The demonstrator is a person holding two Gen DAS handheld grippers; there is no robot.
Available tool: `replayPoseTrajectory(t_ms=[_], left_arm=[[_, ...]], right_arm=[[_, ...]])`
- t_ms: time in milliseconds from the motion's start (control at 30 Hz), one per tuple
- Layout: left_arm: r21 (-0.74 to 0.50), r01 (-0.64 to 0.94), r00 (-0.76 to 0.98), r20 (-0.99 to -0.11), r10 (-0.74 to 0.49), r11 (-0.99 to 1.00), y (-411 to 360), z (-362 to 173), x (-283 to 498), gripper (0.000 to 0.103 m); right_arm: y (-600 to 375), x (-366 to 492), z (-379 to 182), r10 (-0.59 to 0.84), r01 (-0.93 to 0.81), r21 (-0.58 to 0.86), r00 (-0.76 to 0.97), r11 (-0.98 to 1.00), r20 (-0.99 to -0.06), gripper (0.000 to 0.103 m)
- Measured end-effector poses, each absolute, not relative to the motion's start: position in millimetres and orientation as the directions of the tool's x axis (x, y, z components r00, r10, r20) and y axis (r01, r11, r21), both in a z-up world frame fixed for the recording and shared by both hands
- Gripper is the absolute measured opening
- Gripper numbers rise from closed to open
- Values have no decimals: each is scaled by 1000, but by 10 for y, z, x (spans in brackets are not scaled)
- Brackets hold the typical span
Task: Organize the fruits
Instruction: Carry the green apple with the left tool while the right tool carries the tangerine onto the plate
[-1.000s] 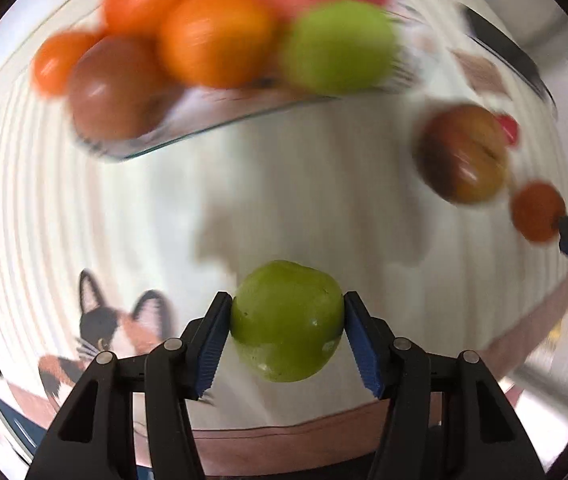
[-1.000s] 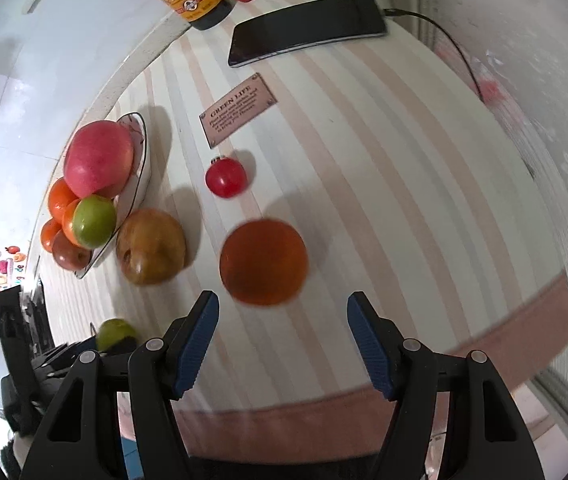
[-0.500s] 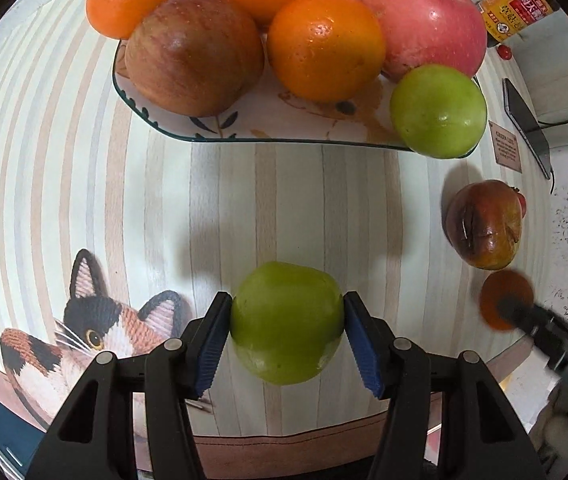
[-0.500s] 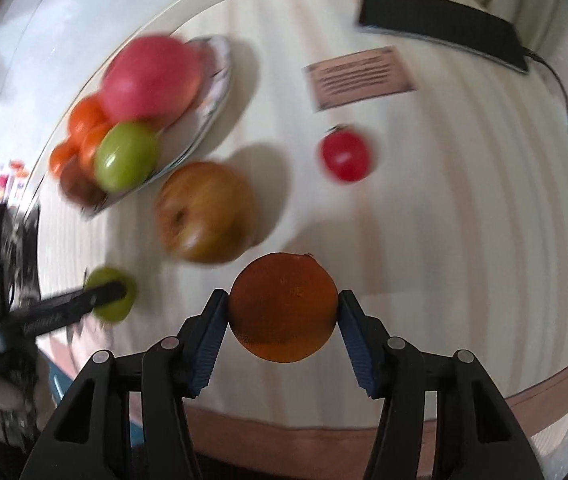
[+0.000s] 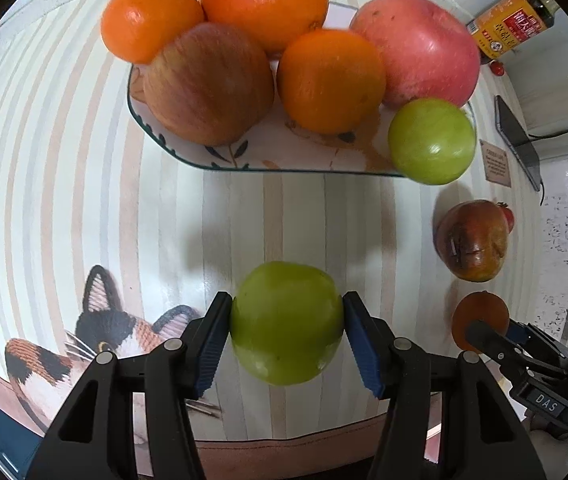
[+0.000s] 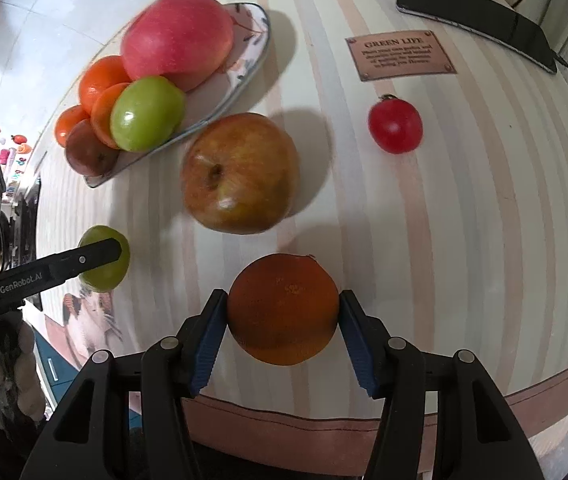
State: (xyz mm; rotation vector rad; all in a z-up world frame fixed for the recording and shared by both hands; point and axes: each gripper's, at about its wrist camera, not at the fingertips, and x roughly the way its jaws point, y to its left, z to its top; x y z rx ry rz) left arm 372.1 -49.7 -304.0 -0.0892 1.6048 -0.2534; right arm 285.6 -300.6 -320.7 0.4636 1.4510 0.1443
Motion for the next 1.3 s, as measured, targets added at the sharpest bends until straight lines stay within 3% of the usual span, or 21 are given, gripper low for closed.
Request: replayPoseTrajectory(t_ms=[500,900,1300], left_arm=[[-310,118,59,-946,-319,943,-509,-2373,3922,54],[-286,165,92,-949,-303,944,-756,-2212,4568,54],[-221,158,29,-973,-228,962,-1024,-2607,5330,54]], right_arm=[[-2973,3278,-2367,477,108,526,301,843,-826,59],[-3128,4011,-2989,448,245,519,294,819,-844,59],[-3043,4096,-3140,450,267,532,310,804,-837,59]])
